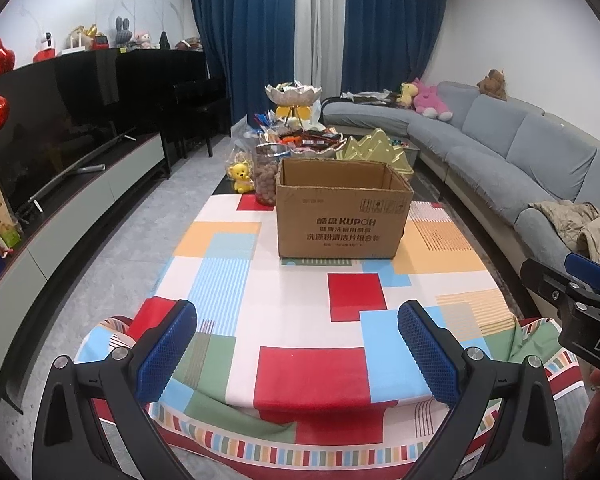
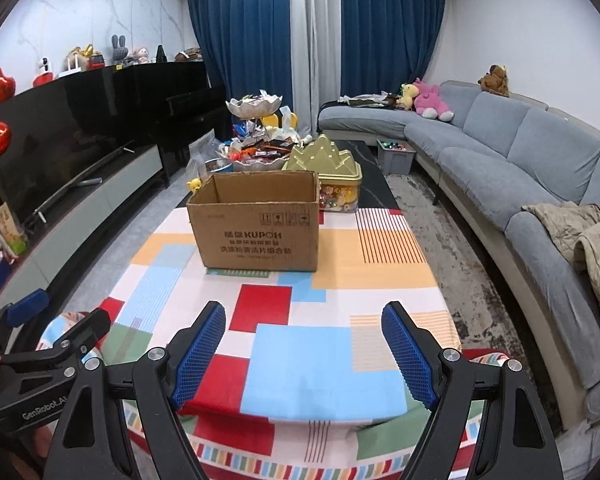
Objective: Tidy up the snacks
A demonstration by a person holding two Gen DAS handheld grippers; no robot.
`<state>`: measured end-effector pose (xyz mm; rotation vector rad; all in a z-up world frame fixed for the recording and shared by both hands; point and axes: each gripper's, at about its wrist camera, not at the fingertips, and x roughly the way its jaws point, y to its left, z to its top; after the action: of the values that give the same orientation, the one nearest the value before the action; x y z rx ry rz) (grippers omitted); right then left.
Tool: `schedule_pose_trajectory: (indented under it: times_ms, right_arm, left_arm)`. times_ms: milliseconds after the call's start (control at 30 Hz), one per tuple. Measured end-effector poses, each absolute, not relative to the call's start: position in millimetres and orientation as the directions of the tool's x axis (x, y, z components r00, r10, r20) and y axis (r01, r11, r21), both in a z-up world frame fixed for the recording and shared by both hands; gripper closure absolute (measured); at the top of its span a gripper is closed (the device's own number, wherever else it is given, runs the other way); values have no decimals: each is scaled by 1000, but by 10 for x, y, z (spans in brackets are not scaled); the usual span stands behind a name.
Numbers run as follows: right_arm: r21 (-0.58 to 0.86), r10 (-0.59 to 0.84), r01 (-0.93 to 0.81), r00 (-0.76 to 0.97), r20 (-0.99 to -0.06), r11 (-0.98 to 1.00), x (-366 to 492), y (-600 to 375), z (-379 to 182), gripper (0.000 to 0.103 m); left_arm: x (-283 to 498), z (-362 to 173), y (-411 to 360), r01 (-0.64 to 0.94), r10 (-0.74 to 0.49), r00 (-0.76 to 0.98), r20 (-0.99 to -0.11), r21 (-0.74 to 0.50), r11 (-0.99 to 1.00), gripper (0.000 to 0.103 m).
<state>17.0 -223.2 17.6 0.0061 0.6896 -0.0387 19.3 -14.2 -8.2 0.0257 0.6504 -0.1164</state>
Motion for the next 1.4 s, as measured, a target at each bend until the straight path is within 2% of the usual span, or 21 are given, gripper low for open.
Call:
schedule_pose_trajectory:
  times_ms: [567,1400]
  right_arm:
    - [-12,-37,38,805,-592,999,-92,-2217,350,22]
    - [-6,-35,39,813,-581,999,-129,-2221,350,22]
  left_arm:
    - [-71,65,-89,116,-111,823,-558,-27,993,1]
    - [-95,92,-101,119,-111,824,-555,-22,993,1]
